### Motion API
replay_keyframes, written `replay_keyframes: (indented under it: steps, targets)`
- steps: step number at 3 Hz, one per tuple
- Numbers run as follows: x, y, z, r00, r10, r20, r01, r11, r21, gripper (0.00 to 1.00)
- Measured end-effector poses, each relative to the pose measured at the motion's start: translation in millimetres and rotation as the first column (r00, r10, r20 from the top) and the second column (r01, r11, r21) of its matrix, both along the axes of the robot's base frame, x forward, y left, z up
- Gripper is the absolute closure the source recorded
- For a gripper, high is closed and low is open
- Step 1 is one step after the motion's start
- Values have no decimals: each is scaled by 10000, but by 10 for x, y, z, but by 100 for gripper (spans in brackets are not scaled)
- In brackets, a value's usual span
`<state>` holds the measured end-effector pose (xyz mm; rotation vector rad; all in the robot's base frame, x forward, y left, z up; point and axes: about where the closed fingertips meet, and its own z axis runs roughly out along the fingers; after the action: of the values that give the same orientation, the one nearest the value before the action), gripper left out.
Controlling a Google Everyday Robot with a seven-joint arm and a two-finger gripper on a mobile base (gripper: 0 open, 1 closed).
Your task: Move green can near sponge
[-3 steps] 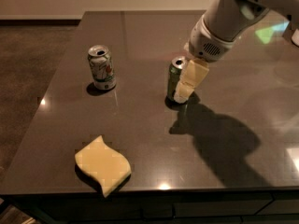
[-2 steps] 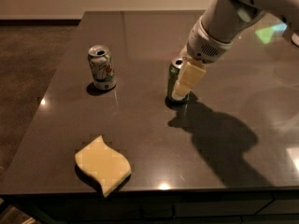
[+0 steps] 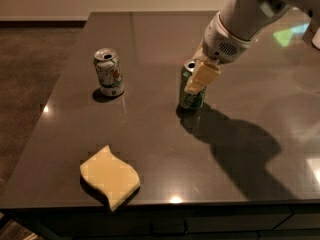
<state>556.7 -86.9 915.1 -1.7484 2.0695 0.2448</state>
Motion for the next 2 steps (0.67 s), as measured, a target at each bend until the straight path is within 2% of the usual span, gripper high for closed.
replay_keyframes:
  steps: [1, 2]
  targets:
    - [-259, 107, 180, 9967, 794, -186, -786, 9962, 385, 88]
    - [-549, 221, 303, 9888, 1492, -72, -1486, 9871, 590, 100]
